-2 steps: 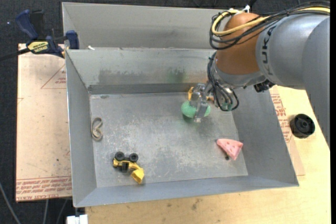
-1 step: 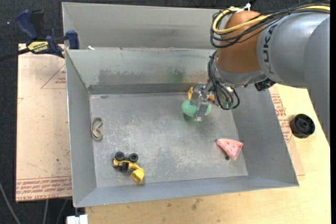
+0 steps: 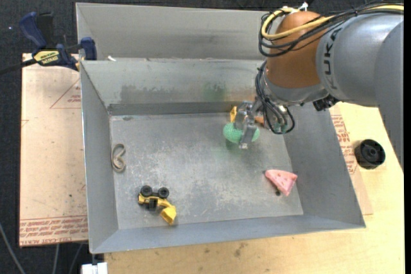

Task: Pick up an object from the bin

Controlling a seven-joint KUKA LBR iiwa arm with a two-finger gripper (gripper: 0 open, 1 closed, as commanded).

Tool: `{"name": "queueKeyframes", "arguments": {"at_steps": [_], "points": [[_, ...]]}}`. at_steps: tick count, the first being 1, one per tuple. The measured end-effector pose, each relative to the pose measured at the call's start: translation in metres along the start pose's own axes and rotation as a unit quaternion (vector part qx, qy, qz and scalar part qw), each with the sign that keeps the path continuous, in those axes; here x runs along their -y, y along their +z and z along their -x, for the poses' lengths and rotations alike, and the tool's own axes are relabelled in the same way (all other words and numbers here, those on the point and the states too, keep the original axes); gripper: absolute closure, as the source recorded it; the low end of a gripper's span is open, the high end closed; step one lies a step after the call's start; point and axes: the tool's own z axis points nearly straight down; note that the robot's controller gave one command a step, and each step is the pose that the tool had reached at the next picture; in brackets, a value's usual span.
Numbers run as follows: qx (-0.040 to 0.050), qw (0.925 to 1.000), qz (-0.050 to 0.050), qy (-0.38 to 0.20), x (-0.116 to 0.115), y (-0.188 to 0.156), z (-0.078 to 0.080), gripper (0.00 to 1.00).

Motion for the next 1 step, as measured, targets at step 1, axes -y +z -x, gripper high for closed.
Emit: {"name": "queueKeyframes", "arguments": {"at_steps": [1], "points": [[-0.0018, 1.0000, 0.000, 0.000, -0.0001, -0.0203, -0.0006, 1.00]]}}
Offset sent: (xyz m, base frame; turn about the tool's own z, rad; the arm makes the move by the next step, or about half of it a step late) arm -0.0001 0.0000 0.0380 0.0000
